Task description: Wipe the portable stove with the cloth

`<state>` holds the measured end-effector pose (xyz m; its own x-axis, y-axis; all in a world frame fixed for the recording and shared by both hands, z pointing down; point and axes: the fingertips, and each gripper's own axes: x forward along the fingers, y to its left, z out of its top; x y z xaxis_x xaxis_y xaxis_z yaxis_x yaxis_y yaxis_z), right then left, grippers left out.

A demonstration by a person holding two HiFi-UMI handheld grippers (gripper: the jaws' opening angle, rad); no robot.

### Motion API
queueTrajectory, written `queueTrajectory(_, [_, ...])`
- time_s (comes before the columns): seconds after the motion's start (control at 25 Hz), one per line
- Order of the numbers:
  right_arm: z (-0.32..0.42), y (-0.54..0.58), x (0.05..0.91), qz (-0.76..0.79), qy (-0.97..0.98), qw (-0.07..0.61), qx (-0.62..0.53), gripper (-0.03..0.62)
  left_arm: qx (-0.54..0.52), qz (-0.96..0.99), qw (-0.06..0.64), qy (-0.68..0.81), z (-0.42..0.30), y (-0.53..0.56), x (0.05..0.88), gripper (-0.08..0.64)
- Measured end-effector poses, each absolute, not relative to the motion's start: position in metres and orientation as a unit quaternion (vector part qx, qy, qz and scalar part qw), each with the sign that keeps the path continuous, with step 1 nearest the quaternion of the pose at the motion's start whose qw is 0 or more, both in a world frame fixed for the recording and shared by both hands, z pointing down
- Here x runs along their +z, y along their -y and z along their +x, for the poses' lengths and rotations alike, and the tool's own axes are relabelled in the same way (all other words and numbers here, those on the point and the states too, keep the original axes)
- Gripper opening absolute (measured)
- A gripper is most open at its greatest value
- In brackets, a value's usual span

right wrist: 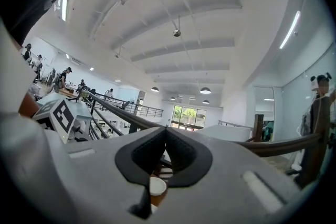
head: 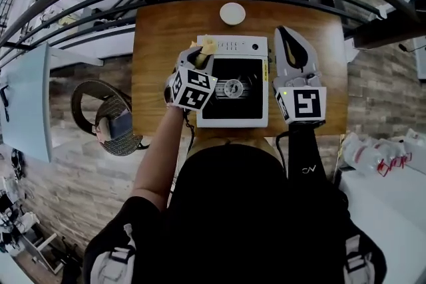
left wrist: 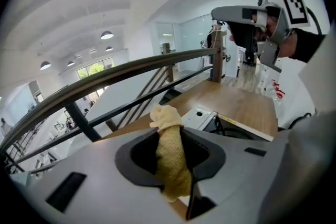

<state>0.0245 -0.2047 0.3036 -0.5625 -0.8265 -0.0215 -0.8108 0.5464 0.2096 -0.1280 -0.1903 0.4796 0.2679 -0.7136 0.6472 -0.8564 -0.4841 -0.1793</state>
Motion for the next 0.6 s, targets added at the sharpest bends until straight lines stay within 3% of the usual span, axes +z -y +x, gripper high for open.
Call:
queueTrajectory(0.36, [0.086,0.184,0.302,0.518,0.846,0.058,-0.109,0.0,0.36,0.855,0.081,0.365,0.005,0.181,0.508,0.091])
queueTrajectory(0.6, [0.105,0.178,0.301,0.529,0.841,0.048,-0.098,-0.001,0.394,0.835,0.097,0.371,-0.001,0.171,0.532,0.091])
